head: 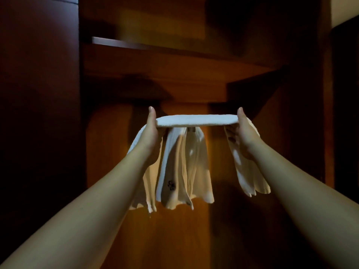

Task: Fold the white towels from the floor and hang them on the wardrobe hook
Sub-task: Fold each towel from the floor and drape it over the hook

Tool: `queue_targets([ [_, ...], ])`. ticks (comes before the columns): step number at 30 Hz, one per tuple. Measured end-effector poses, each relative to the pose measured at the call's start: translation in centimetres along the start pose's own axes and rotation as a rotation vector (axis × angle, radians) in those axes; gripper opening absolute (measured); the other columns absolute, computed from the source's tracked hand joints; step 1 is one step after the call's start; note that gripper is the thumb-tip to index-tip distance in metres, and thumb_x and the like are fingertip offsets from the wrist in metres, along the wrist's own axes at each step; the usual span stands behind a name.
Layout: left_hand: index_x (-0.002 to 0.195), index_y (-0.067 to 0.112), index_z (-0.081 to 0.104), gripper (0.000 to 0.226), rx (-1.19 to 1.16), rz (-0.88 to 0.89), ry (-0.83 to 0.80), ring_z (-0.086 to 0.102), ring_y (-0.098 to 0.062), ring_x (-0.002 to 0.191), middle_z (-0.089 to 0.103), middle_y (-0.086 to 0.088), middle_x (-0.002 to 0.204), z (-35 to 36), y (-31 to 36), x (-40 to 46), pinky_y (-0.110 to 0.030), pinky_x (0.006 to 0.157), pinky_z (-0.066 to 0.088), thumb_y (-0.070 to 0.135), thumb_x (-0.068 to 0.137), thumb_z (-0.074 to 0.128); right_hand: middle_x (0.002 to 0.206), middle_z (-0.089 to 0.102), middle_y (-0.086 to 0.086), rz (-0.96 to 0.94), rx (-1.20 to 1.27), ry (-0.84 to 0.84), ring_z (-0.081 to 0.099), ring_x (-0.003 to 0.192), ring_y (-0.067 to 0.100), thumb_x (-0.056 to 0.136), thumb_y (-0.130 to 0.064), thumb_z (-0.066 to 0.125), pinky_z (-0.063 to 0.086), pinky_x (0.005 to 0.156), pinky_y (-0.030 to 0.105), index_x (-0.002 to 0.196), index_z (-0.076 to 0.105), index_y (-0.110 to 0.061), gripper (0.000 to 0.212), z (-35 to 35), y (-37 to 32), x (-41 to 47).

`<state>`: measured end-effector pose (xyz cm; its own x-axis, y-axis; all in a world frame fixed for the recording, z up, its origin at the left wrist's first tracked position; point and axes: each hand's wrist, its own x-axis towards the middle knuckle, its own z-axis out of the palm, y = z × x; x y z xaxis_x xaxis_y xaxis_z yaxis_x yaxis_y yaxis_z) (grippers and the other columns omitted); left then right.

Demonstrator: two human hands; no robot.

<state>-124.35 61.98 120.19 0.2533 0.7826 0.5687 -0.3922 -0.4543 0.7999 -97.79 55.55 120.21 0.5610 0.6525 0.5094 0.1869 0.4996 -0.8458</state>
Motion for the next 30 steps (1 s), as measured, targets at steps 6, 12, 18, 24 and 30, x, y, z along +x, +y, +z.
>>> queue_targets([
  [6,0.142,0.012,0.053,0.082,0.177,-0.048,-0.059,0.044,-0.01,0.138,0.052,-0.005,0.149,-1.7,-1.9,7.5,-0.018,0.103,0.027,0.073,0.098,0.021,0.107,0.076,0.0,-0.008,0.011,-0.069,0.072,0.102,0.023,0.058,-0.095,0.047,0.052,0.102,0.051,0.111,0.066,-0.039,0.08,3.7,1.4,6.8],
  [12,0.153,0.012,0.038,0.101,0.27,-0.189,-0.014,0.023,-0.015,0.151,0.033,-0.005,0.162,-2.5,-4.2,14.6,-0.029,0.12,0.012,0.085,0.088,0.01,0.131,0.066,0.009,0.042,0.01,-0.258,0.063,0.119,0.025,0.087,-0.084,0.037,0.044,0.111,0.048,0.146,0.048,-0.024,0.084,6.6,4.9,15.1],
  [18,0.154,0.009,0.038,0.104,0.272,-0.24,0.067,0.021,-0.014,0.152,0.034,-0.008,0.161,-2.5,-6.9,20.6,-0.031,0.125,0.005,0.084,0.088,0.005,0.124,0.063,0.032,0.045,-0.022,-0.349,0.066,0.105,0.04,0.091,-0.082,0.031,0.05,0.083,0.039,0.129,0.057,-0.016,0.081,8.8,8.2,22.0],
  [24,0.153,0.007,0.036,0.1,0.273,-0.224,0.094,0.035,-0.02,0.147,0.04,-0.011,0.157,-2.6,-8.0,23.5,-0.028,0.113,0.025,0.081,0.091,0.009,0.133,0.061,0.013,0.067,0.04,-0.371,0.061,0.118,0.028,0.091,-0.082,0.029,0.046,0.101,0.044,0.12,0.055,-0.039,0.058,10.0,10.5,25.7],
  [30,0.154,0.005,0.034,0.102,0.178,-0.236,0.079,0.033,-0.019,0.148,0.038,-0.011,0.159,-3.1,-8.6,23.9,-0.028,0.118,0.019,0.083,0.09,0.014,0.152,0.047,0.016,0.053,0.047,-0.46,0.052,0.133,0.029,0.093,-0.08,0.024,0.039,0.103,0.042,0.147,0.042,-0.029,0.077,10.4,11.7,26.6],
])
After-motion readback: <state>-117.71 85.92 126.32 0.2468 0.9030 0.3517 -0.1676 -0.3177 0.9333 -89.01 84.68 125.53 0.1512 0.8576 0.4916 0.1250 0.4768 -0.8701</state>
